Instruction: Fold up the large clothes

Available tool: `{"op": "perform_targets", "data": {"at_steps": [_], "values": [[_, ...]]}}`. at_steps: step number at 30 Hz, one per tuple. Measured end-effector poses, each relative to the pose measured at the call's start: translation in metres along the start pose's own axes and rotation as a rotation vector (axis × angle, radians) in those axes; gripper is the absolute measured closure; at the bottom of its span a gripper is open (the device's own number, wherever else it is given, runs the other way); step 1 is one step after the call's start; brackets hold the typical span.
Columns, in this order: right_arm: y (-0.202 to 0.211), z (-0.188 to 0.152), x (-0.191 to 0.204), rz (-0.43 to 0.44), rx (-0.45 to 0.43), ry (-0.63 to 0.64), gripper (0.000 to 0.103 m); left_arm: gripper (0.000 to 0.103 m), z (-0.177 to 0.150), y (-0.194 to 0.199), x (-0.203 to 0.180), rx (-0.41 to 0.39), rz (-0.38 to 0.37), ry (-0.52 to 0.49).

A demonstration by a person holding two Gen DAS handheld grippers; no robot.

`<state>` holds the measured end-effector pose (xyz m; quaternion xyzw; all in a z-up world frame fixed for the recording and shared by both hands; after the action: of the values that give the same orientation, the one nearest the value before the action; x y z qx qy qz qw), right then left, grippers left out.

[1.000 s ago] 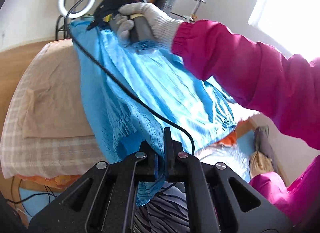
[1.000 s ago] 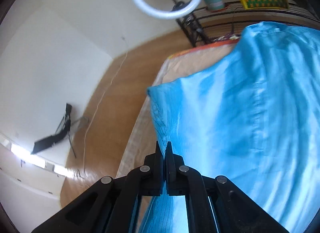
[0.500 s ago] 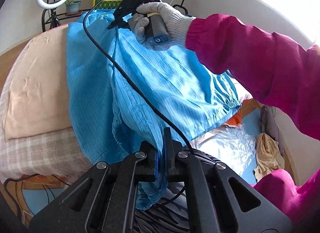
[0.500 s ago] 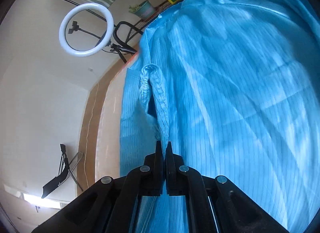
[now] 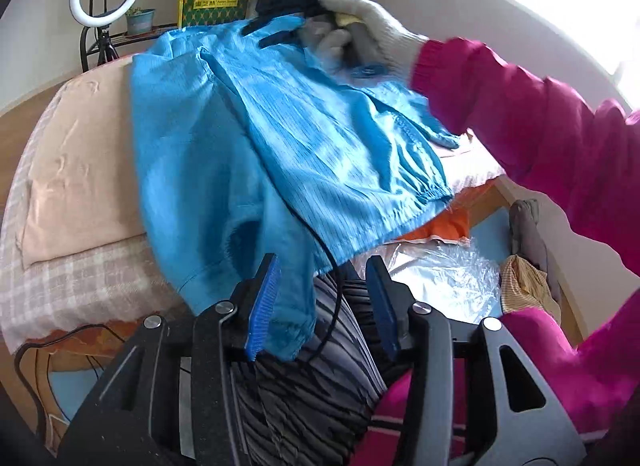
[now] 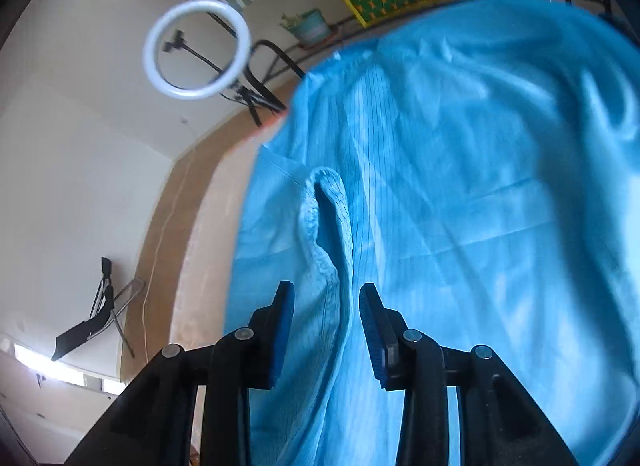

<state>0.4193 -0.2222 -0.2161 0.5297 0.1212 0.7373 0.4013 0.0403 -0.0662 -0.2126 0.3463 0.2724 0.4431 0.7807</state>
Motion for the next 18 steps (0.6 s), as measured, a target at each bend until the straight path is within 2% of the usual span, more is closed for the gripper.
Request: {"op": "perform_targets", "data": {"at_steps": [5, 8, 10, 13, 18], "values": [[0.094, -0.02, 0.024, 0.035, -0.089, 0.057, 0.065, 0.057, -0.014, 0.038, 0.023, -0.032, -0.014, 0.07], [0.146, -0.046, 0.041, 0.077, -0.127, 0.098, 0.063, 0.057, -0.021, 0.047, 0.056, -0.057, 0.001, 0.187], [0.17, -0.071, 0.051, 0.087, -0.134, 0.128, 0.061, 0.057, -0.026, 0.041, 0.079, -0.045, 0.002, 0.279], [0.186, -0.115, 0.056, 0.077, -0.101, 0.147, 0.06, 0.057, -0.033, 0.016, 0.111, -0.012, -0.052, 0.436], [0.158, -0.188, 0.05, 0.051, -0.005, 0.128, 0.06, 0.057, -0.035, -0.036, 0.128, 0.046, -0.079, 0.562]]}}
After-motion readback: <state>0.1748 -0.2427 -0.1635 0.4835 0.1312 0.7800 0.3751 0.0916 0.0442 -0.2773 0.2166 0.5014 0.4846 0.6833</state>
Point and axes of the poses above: each gripper's, at about its wrist camera, not at the fingertips, and y roughly against the way its jaws point, x to its left, z to its top, the point moved 5 cm from there along -y, roughly the way its jaws point, and after that the axes turned 11 degrees about z, right-handed, at the moved point
